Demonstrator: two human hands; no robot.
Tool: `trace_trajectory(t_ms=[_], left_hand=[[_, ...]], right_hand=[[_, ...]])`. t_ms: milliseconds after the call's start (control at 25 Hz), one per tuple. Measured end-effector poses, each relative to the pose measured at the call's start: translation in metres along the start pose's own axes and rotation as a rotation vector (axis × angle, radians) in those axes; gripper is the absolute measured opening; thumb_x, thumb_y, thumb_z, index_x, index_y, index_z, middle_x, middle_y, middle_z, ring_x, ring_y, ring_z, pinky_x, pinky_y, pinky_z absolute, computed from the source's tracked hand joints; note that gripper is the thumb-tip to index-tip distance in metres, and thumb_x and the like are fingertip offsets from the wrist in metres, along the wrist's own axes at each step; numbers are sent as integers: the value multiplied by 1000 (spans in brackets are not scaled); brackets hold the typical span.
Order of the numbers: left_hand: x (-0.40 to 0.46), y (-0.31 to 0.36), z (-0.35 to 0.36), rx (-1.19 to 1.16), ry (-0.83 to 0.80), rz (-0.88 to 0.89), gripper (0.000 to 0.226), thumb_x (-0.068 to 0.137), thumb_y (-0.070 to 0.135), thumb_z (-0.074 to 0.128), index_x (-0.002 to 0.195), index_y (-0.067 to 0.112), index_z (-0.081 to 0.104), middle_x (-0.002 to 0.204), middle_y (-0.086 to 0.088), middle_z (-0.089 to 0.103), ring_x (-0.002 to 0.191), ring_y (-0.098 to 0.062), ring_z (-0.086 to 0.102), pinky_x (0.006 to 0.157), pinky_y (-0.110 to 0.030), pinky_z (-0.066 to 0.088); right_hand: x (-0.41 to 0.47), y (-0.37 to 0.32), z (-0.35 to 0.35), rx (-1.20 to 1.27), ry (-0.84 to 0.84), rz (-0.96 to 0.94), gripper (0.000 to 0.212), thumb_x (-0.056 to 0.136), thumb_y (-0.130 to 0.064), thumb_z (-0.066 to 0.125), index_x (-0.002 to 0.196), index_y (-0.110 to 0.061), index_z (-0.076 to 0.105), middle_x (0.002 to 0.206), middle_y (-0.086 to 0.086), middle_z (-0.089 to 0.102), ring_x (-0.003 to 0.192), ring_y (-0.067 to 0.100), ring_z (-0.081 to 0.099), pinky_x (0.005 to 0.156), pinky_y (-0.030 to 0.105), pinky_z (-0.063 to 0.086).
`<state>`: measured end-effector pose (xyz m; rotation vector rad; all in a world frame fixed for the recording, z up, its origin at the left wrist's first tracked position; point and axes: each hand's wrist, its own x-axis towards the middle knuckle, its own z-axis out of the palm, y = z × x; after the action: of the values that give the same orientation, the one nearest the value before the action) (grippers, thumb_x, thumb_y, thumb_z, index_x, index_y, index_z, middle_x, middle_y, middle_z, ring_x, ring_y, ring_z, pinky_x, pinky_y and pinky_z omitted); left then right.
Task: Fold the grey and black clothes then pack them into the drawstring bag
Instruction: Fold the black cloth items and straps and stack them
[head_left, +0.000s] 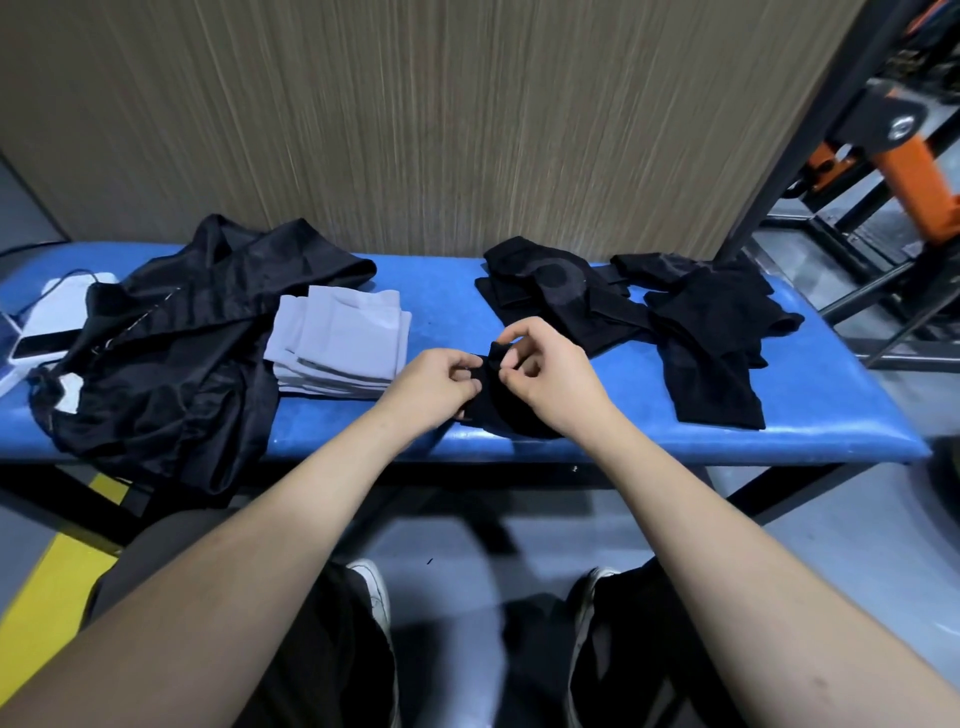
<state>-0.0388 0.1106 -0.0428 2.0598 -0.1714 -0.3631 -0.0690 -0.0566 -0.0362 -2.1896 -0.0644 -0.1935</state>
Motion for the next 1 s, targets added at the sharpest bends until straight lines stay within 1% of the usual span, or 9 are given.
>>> trace_trajectory(t_ms=[80,160,280,400,480,640,800,880,1000], left_hand=[[-1,1,2,2,-7,4,30,93,10,60,121,18,66,103,-2,69,70,-18,65,84,-39,60],[-2,2,2,-52,-9,-6,19,96,13,54,105,21,69,90,-1,71,72,-19,69,84,-43,60],[-4,5,3,-192,1,-54,25,103,20,45,95,15,68,84,-10,69,79,-27,71,83,-49,60],[-4,4,2,-73,50,-19,15,98,27,57,104,17,66,84,-4,70,80,-23,69,84,-47,59],[-4,3,1,-57,47,-18,26,93,24,66,117,19,60,87,1,70,84,-19,69,86,-43,58],[-6,4,1,14,63,20,51,90,16,65,133,34,46,97,-5,69,93,-20,66,92,-38,51],[-11,8,1,-17,47,77,37,93,10,59,115,38,53,87,-8,64,80,-25,65,80,-39,53],[-11,9,1,-1,54,98,28,94,9,58,106,35,59,84,-2,55,72,-18,54,70,-33,46],[-10,13,3,-4,63,111,26,94,9,58,100,32,67,93,7,54,79,-13,53,70,-28,46]], right_hand=[[0,-1,2,50,16,-14,29,82,-4,68,101,-24,61,81,-6,64,63,5,51,71,24,48],[-1,-3,7,56,-25,-32,28,82,-3,68,102,-21,61,82,-7,63,62,4,49,69,19,44],[-1,-3,15,53,-117,-33,28,82,-4,69,104,-19,60,85,-5,64,61,6,51,69,22,46],[0,-5,12,255,-179,40,22,88,-3,66,106,-11,56,85,7,66,66,18,60,67,37,55],[0,-4,4,325,-159,84,17,90,3,59,102,-10,55,81,10,65,67,24,66,64,37,56],[1,12,-19,0,9,49,20,86,-3,62,94,-22,61,93,4,61,78,14,60,75,26,47],[-1,28,-41,-109,-29,155,42,81,-17,77,116,-28,58,116,0,43,103,13,45,95,25,38],[-3,34,-46,-75,-105,225,55,77,-23,81,123,-33,53,123,-2,48,103,15,51,96,29,43],[-6,35,-49,139,-101,265,63,75,-17,82,128,-35,52,125,-9,58,106,14,62,91,29,52]])
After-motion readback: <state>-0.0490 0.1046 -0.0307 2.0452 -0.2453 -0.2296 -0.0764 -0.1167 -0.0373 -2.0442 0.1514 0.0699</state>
